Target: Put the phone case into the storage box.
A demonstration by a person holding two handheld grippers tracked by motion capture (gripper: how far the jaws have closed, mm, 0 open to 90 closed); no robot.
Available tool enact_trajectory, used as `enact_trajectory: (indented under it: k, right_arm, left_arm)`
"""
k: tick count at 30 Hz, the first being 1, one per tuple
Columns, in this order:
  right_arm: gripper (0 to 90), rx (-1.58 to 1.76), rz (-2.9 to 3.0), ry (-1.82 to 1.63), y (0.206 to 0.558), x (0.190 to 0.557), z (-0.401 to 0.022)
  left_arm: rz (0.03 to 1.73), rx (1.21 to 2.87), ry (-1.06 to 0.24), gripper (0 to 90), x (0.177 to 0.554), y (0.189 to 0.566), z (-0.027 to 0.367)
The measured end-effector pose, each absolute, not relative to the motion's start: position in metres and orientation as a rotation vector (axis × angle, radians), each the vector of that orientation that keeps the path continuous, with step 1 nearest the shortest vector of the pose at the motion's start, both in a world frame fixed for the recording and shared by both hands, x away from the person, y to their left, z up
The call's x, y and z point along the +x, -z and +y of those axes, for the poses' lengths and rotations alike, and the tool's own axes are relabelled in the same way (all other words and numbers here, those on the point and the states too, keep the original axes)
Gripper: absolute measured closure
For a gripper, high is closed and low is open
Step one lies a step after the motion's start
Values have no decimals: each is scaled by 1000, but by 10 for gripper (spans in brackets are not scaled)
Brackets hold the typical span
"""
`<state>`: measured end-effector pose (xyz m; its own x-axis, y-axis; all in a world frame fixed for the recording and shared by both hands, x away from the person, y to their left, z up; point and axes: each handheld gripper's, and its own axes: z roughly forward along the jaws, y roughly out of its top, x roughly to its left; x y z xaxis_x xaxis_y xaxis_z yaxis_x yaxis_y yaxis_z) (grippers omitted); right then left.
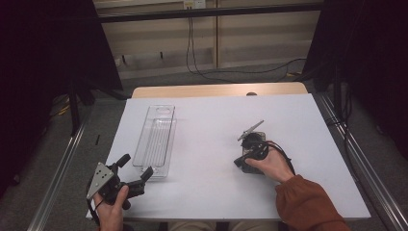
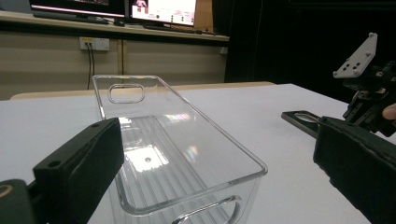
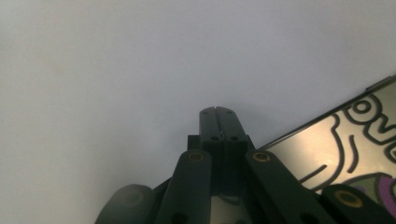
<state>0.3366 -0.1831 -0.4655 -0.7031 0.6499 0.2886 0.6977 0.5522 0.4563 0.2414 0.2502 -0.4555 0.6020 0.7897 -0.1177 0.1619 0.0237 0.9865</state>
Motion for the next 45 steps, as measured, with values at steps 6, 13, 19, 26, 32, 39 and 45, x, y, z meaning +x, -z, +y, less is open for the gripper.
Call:
enact_trajectory:
  k: [6,13,19,26,32,39,45]
  right_arm:
    - [900,-1180,-2702,843,465,332,-192]
    - [900,-1207,-2700,845,465,329,-203]
    - [900,-1237,-2683,839,465,328,-207]
    - [900,-1238,-2695,846,465,326,-219]
    - [900,-1263,-2694,845,465,322,-226]
    - [900,-1298,-2694,844,464,317,-233]
    - [900,-1320,-2680,862,465,312,-244]
  left_arm:
    - [841,1500,-589,19,241,455,250]
    - [843,1496,-587,19,241,455,249]
    - [840,1492,-577,19,241,455,249]
    - [837,1494,-581,19,241,455,250]
    - [839,1491,-581,19,241,455,249]
    - [840,1497,-583,19,241,455,250]
    - [835,1494,-580,19,241,455,249]
